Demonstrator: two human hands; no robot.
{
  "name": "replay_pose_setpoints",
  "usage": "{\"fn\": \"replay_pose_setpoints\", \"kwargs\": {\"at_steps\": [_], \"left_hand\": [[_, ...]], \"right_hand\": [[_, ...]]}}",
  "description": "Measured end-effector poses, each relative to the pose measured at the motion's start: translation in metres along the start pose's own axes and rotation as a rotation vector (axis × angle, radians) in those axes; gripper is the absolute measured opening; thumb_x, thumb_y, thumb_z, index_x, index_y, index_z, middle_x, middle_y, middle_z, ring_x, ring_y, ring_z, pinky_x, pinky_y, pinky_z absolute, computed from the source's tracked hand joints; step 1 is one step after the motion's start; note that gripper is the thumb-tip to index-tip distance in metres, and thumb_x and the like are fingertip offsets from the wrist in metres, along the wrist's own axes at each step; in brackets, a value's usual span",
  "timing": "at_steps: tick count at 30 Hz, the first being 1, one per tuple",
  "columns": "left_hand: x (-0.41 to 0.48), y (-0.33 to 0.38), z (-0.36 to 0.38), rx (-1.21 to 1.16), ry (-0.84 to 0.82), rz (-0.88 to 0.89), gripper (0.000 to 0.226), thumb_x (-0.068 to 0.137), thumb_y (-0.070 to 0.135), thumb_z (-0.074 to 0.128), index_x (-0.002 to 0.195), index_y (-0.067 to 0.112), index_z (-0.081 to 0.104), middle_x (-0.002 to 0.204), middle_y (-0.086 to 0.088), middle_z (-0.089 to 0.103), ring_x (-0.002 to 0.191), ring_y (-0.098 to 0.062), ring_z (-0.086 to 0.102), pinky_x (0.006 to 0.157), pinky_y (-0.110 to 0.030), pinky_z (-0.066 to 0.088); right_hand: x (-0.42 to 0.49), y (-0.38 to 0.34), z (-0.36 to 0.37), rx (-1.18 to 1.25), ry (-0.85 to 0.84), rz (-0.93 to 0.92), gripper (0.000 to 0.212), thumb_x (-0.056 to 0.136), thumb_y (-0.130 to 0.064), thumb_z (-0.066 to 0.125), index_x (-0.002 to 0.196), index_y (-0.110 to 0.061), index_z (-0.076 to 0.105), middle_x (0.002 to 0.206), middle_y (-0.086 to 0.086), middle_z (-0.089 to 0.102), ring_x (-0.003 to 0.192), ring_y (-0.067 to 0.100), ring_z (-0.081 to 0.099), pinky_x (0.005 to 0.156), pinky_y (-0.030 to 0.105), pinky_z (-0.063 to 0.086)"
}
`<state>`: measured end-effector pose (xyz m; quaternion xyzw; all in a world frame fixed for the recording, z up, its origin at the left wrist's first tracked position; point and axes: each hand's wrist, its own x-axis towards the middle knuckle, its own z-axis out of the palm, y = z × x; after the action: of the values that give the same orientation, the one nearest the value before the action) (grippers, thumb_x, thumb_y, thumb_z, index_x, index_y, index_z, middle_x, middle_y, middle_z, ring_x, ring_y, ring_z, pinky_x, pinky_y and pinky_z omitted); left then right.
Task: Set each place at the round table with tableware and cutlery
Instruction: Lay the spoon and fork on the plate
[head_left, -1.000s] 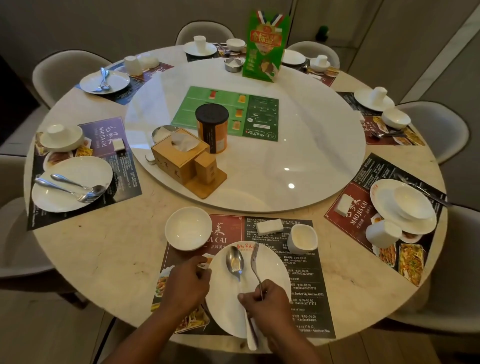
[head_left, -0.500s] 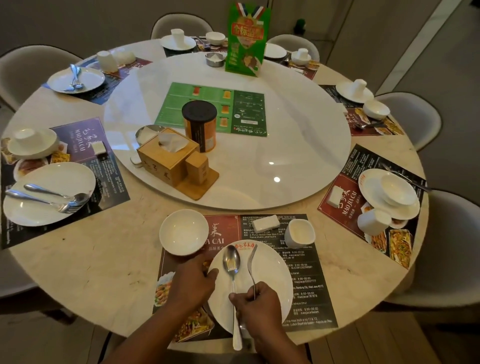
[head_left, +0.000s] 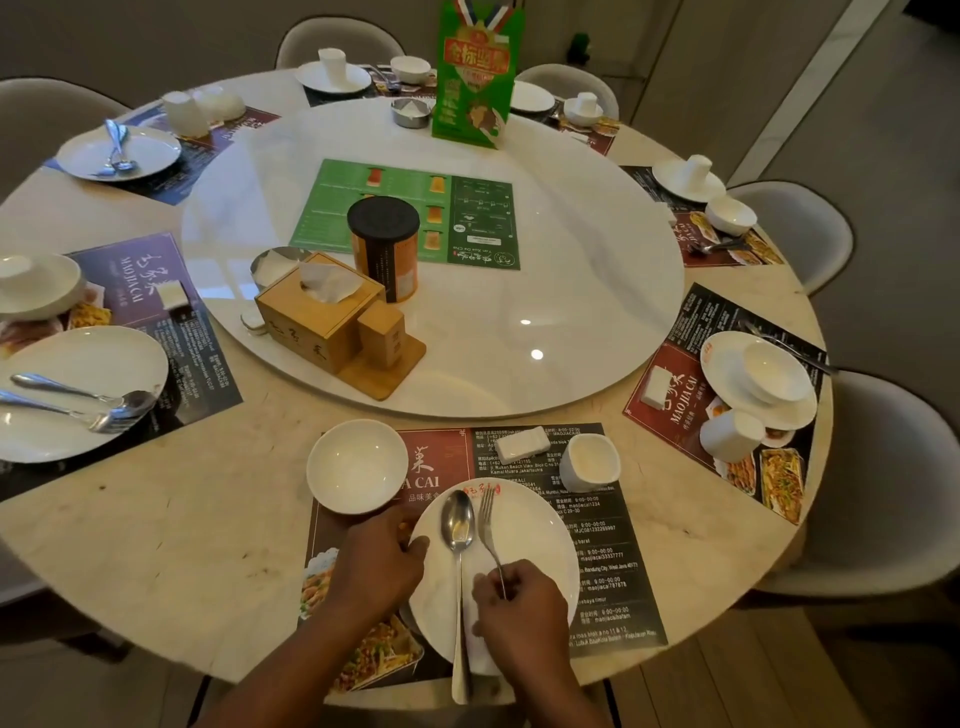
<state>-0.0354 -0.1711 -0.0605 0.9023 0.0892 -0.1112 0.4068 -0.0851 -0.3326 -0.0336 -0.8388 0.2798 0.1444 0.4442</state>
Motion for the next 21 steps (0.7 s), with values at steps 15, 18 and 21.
{"fn": "replay_pose_setpoints", "kwargs": {"at_steps": [15, 18, 21], "left_hand": [[-0.004, 0.007, 0.014, 0.075, 0.033, -0.035, 0.045, 0.076, 0.051, 0.070, 0.114, 0.030, 0.058, 0.105, 0.011, 0.067, 0.095, -0.009, 0.064, 0.074, -0.025, 0.055], [-0.008, 0.008, 0.016, 0.112, 0.047, -0.004, 0.063, 0.072, 0.058, 0.070, 0.126, 0.034, 0.049, 0.117, 0.011, 0.061, 0.104, -0.010, 0.061, 0.080, -0.029, 0.056], [-0.018, 0.010, 0.017, 0.191, 0.047, 0.029, 0.077, 0.077, 0.053, 0.071, 0.142, 0.038, 0.034, 0.140, 0.005, 0.044, 0.121, -0.017, 0.054, 0.088, -0.032, 0.053]], "right_hand": [[0.025, 0.022, -0.017, -0.160, 0.062, -0.162, 0.016, 0.098, -0.027, 0.057, 0.097, -0.021, 0.072, 0.084, -0.009, 0.068, 0.076, 0.003, 0.059, 0.065, 0.017, 0.041], [0.025, 0.022, -0.019, -0.171, 0.051, -0.184, 0.009, 0.096, -0.028, 0.061, 0.100, -0.022, 0.067, 0.080, -0.012, 0.065, 0.074, 0.001, 0.059, 0.062, 0.013, 0.039], [0.028, 0.023, -0.023, -0.211, 0.041, -0.203, 0.010, 0.094, -0.030, 0.063, 0.103, -0.025, 0.059, 0.078, -0.011, 0.066, 0.074, 0.001, 0.060, 0.062, 0.015, 0.041]]}}
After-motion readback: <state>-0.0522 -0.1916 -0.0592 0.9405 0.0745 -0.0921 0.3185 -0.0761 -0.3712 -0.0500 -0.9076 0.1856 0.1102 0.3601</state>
